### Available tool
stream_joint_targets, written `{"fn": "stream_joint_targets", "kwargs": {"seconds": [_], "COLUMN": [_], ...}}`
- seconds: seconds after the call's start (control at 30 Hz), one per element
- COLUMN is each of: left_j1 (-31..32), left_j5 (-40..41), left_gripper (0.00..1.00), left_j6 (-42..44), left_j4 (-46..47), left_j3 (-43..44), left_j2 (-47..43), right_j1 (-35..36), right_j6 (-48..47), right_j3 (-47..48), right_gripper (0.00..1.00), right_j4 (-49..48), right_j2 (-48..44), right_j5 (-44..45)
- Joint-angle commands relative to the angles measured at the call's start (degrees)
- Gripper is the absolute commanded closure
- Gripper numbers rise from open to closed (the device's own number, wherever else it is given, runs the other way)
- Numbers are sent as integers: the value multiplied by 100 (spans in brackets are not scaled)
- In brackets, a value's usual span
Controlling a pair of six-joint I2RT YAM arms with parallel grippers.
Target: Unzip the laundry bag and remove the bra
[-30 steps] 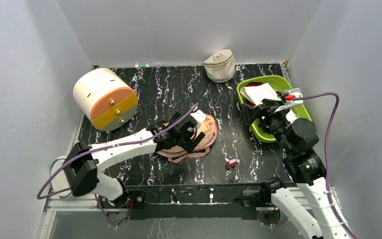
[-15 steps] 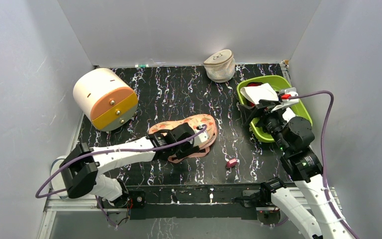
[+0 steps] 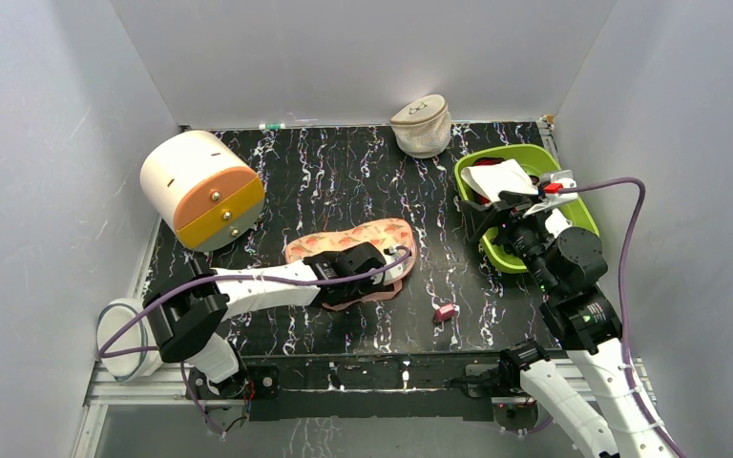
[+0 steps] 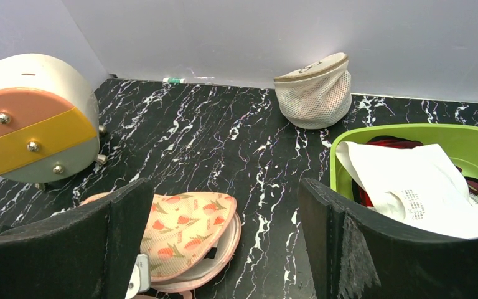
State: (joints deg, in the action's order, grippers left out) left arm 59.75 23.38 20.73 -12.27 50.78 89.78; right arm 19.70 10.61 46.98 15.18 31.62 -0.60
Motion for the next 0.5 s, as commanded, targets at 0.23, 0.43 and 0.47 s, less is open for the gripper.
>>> {"fn": "stream_joint_targets", "kwargs": {"seconds": [0.23, 0.43, 0.47], "left_j1": [29, 28, 28], "left_j5": [194, -118, -136], "left_gripper": [84, 96, 97], "left_j6": [-313, -833, -904], "left_j4": [-296, -600, -605], "left_j3": [459, 878, 914], "left_j2": [4, -188, -239], "right_j1": [-11, -11, -10], "right_j6": [63, 43, 46], "right_j3": [-50, -32, -31], "right_gripper": [15, 15, 15], "right_j4": [-261, -270, -262], "right_j2": [-6, 4, 14], "right_j5": [11, 23, 25]}}
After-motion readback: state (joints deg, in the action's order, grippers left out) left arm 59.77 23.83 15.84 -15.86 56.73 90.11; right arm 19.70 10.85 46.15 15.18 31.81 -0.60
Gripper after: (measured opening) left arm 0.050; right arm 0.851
